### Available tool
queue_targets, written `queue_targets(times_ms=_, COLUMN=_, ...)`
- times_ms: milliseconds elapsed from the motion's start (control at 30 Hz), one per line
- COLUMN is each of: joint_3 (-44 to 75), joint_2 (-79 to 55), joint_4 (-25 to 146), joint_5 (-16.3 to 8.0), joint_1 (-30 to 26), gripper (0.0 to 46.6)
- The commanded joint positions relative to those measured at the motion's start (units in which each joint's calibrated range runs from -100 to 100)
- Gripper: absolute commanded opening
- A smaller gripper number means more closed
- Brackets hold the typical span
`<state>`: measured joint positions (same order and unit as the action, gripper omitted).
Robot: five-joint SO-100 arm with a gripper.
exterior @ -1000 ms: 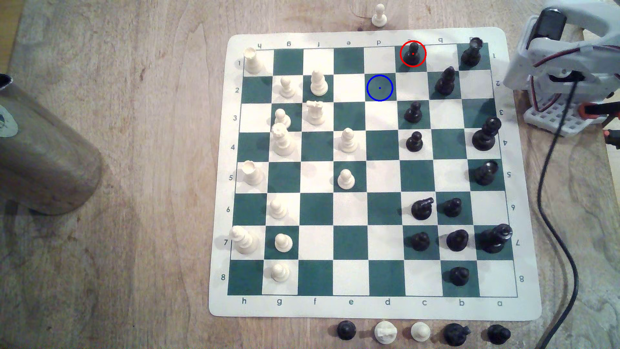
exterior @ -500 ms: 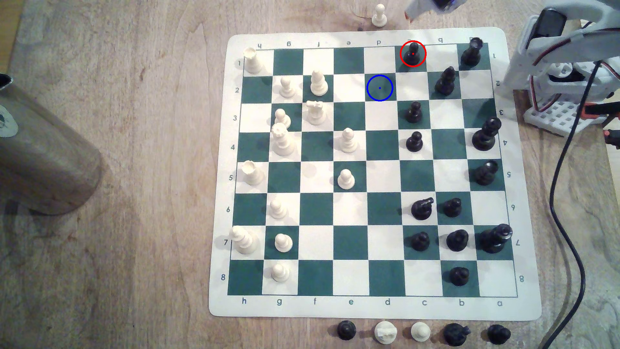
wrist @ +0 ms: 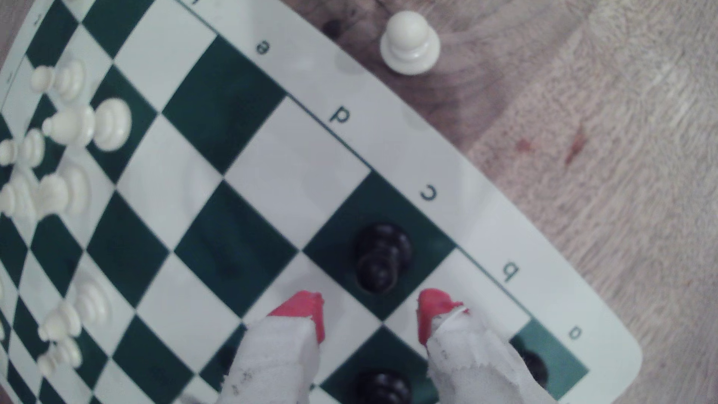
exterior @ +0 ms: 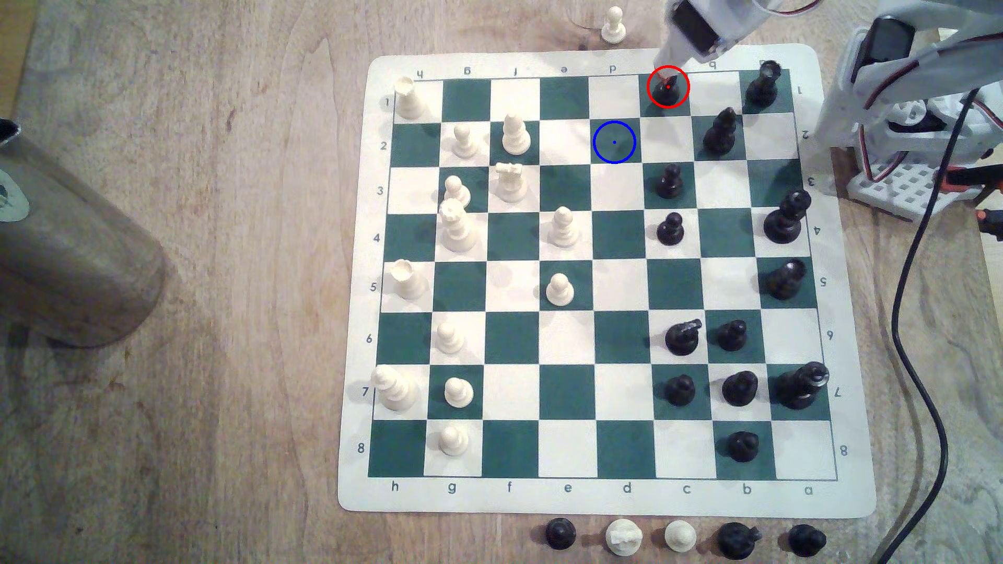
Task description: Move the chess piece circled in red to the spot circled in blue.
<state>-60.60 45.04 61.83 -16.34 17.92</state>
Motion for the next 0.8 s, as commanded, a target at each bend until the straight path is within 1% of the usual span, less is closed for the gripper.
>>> queue_targets(times_ms=0, joint_3=1.1, joint_2=-3.2, joint_4=-2.5, joint_5=0.3, joint_1=0.2, gripper=14.9)
queue_targets(times_ms=33, joint_3=1.1, joint_2=-4.5, joint_4=-3.2, joint_5=0.3, joint_1=-0.1, gripper=16.2)
queue_targets(times_ms=67, joint_3=1.1, joint_2=-5.2, joint_4=-3.5, joint_5=0.3, joint_1=-0.2, gripper=16.3)
queue_targets(times_ms=167, joint_3=1.4, joint_2=-7.5, joint_4=-4.5, joint_5=0.3, joint_1=-0.4, gripper=14.9)
queue_targets(times_ms=567, joint_3=1.9, joint_2=-14.1, joint_4=-9.6, joint_5=0.5, joint_1=-0.4, gripper=14.9)
queue_targets(times_ms=767, joint_3=1.9, joint_2=-15.6, joint_4=-11.2, joint_5=0.4, joint_1=-0.9, gripper=13.8)
